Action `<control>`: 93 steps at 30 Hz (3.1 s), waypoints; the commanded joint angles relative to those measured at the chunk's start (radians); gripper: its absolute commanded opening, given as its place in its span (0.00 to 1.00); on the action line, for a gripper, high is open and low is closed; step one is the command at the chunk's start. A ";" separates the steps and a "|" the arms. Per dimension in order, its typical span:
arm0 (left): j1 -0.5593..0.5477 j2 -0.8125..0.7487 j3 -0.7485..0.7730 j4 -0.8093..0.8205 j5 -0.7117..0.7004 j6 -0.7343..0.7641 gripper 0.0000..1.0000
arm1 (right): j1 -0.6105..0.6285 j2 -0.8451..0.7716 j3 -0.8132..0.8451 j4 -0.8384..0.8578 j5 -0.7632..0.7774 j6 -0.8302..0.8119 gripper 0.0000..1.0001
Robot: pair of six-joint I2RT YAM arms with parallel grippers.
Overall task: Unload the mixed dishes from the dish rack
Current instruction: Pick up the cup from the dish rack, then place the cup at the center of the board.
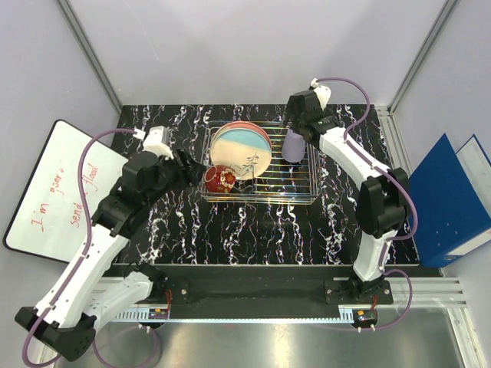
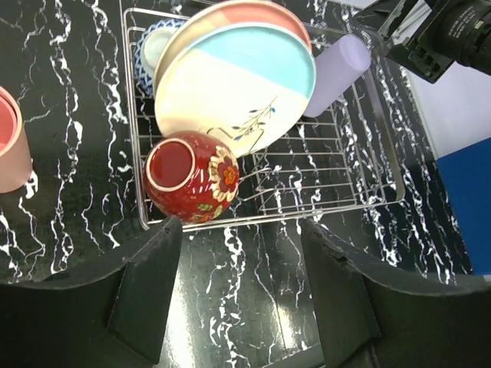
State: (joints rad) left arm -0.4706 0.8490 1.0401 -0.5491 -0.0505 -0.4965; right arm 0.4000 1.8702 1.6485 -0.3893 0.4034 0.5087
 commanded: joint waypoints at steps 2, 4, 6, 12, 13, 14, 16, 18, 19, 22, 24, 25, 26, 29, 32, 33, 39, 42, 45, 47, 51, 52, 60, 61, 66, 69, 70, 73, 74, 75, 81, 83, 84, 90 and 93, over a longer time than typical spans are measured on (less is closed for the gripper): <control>-0.003 0.039 -0.020 0.061 0.001 -0.002 0.67 | -0.004 0.024 0.022 0.007 0.003 -0.015 1.00; -0.003 0.061 -0.029 0.069 0.015 -0.014 0.67 | -0.004 0.027 -0.001 0.020 -0.012 -0.010 1.00; -0.003 0.074 -0.031 0.078 0.026 -0.022 0.67 | -0.004 0.029 -0.019 0.040 -0.026 -0.006 1.00; -0.005 0.078 -0.034 0.081 0.021 -0.017 0.67 | -0.004 0.075 -0.021 0.043 -0.032 -0.009 1.00; -0.005 0.076 -0.035 0.081 0.021 -0.017 0.67 | -0.006 0.081 -0.019 0.037 -0.031 -0.009 1.00; -0.005 0.076 -0.038 0.081 0.021 -0.017 0.67 | -0.004 0.086 -0.019 0.035 -0.035 -0.006 1.00; -0.005 0.076 -0.041 0.081 0.020 -0.016 0.67 | -0.006 0.104 -0.019 0.027 -0.040 -0.001 1.00; -0.005 0.076 -0.046 0.081 0.020 -0.019 0.67 | -0.006 0.115 -0.022 0.024 -0.043 0.002 1.00; -0.005 0.078 -0.049 0.080 0.021 -0.020 0.67 | -0.004 0.116 -0.023 0.021 -0.043 0.001 0.98; -0.005 0.078 -0.052 0.084 0.021 -0.024 0.67 | -0.004 0.101 -0.036 0.027 -0.031 0.001 0.67; -0.007 0.079 -0.052 0.084 0.020 -0.027 0.66 | -0.006 0.072 -0.047 0.027 -0.017 0.004 0.47; -0.007 0.081 -0.051 0.087 0.020 -0.027 0.66 | -0.004 0.060 -0.050 0.033 -0.012 0.002 0.44; -0.007 0.084 -0.049 0.087 0.020 -0.028 0.66 | -0.006 0.037 -0.056 0.036 -0.002 -0.001 0.35; -0.010 0.090 -0.042 0.089 0.017 -0.030 0.66 | -0.006 -0.011 -0.058 0.040 0.008 -0.015 0.19; -0.011 0.093 -0.035 0.092 0.014 -0.028 0.66 | -0.004 -0.103 -0.073 0.041 0.008 -0.010 0.12; -0.011 0.097 -0.031 0.092 0.014 -0.025 0.66 | -0.003 -0.130 -0.081 0.044 0.006 -0.007 0.09; -0.011 0.117 0.017 0.092 0.020 -0.030 0.66 | 0.013 -0.417 -0.220 0.098 -0.055 -0.001 0.00; -0.011 0.116 0.018 0.126 0.082 -0.050 0.66 | 0.008 -0.587 -0.361 0.176 -0.168 0.034 0.00; -0.010 0.065 -0.058 0.266 0.222 -0.112 0.69 | -0.009 -0.729 -0.499 0.266 -0.349 0.123 0.00; -0.002 0.010 -0.170 0.490 0.405 -0.208 0.80 | -0.009 -0.814 -0.606 0.364 -0.492 0.184 0.00; 0.009 0.002 -0.314 1.010 0.607 -0.443 0.99 | -0.009 -0.917 -0.803 0.709 -0.687 0.422 0.00; 0.010 0.015 -0.327 1.069 0.630 -0.482 0.99 | -0.010 -0.928 -0.838 0.762 -0.730 0.460 0.00; 0.009 0.143 -0.422 1.571 0.767 -0.772 0.99 | -0.009 -0.939 -1.058 1.174 -0.825 0.698 0.00; 0.009 0.159 -0.428 1.603 0.781 -0.793 0.99 | -0.009 -0.935 -1.079 1.211 -0.825 0.714 0.00; 0.009 0.160 -0.450 1.588 0.776 -0.789 0.99 | -0.007 -0.933 -1.052 1.221 -0.851 0.726 0.00; 0.009 0.159 -0.437 1.566 0.778 -0.771 0.99 | 0.006 -0.931 -1.027 1.193 -0.864 0.714 0.00; 0.009 0.166 -0.431 1.568 0.781 -0.769 0.99 | 0.016 -0.928 -1.012 1.187 -0.870 0.706 0.00; 0.003 0.174 -0.419 1.575 0.781 -0.769 0.99 | 0.066 -0.913 -0.989 1.158 -0.859 0.668 0.00; 0.001 0.180 -0.417 1.575 0.781 -0.771 0.99 | 0.100 -0.910 -0.986 1.149 -0.854 0.651 0.00; -0.002 0.183 -0.414 1.575 0.781 -0.771 0.99 | 0.114 -0.901 -0.983 1.149 -0.847 0.642 0.00; -0.017 0.188 -0.410 1.580 0.782 -0.772 0.98 | 0.210 -0.829 -0.961 1.149 -0.830 0.614 0.00; -0.019 0.185 -0.408 1.577 0.790 -0.769 0.90 | 0.220 -0.816 -0.964 1.146 -0.825 0.610 0.00; -0.019 0.183 -0.405 1.574 0.794 -0.766 0.81 | 0.224 -0.815 -0.967 1.143 -0.822 0.607 0.00; -0.020 0.165 -0.359 1.416 0.801 -0.688 0.00 | 0.223 -0.838 -0.958 1.063 -0.807 0.571 0.00; -0.019 0.136 -0.318 1.307 0.787 -0.601 0.00 | 0.223 -0.873 -0.957 1.028 -0.785 0.554 0.33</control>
State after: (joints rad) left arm -0.4892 1.0309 0.6292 0.8471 0.7330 -1.2701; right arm 0.6121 1.0454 0.6479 0.6975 -0.4007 1.0721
